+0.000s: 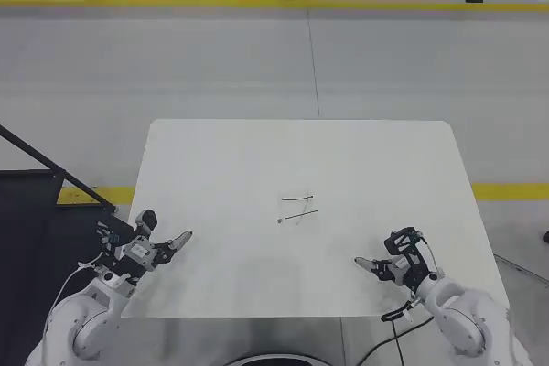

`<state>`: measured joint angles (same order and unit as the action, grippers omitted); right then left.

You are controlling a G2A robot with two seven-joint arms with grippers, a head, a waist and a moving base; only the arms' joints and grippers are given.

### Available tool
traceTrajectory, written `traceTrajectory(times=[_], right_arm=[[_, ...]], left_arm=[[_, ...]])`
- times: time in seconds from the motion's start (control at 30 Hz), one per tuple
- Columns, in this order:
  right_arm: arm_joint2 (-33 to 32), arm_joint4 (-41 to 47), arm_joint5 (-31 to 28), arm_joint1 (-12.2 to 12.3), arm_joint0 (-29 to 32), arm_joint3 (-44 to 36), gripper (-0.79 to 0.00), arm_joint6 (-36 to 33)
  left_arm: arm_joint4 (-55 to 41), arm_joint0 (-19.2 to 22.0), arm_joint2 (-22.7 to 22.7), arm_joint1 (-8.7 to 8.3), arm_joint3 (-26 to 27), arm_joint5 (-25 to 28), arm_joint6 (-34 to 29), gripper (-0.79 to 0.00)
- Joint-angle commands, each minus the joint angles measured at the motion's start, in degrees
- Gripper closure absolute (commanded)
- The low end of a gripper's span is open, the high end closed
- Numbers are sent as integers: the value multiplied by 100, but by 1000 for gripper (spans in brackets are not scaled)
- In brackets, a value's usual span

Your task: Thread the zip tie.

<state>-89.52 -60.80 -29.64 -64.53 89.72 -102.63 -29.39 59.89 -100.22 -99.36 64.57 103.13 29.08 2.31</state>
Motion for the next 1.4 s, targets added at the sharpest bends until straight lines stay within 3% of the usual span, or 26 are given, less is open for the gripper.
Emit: traceTrajectory(times=[0.0, 0.37, 0.6, 0.9, 1.13, 1.2, 1.37], right_arm=[[36, 225, -91, 6, -126, 26, -785, -198], [36, 225, -91, 6, -126, 26, -785, -198], [-23, 1062, -481, 26, -241, 137, -785, -24], [128, 2533, -1048, 121, -822, 427, -785, -1253], [514, 4211, -1044, 200, -1659, 869, -785, -2600], [533, 4287, -1026, 204, -1705, 902, -785, -2665], [533, 4287, -1026, 204, -1705, 902, -785, -2665]], left_arm=[[-29, -49, -82, -9, 32, 70, -17, -785], [-29, -49, -82, -9, 32, 70, -17, -785], [13, -6, -5, -3, -1, 22, -6, -785], [-494, 44, -15, -21, -132, 522, -92, -785], [-1573, 171, -91, -83, -73, 1033, -1058, -785], [-1858, 171, -66, -101, 43, 1073, -1394, -785], [-1858, 171, -66, -101, 43, 1073, -1394, -785]])
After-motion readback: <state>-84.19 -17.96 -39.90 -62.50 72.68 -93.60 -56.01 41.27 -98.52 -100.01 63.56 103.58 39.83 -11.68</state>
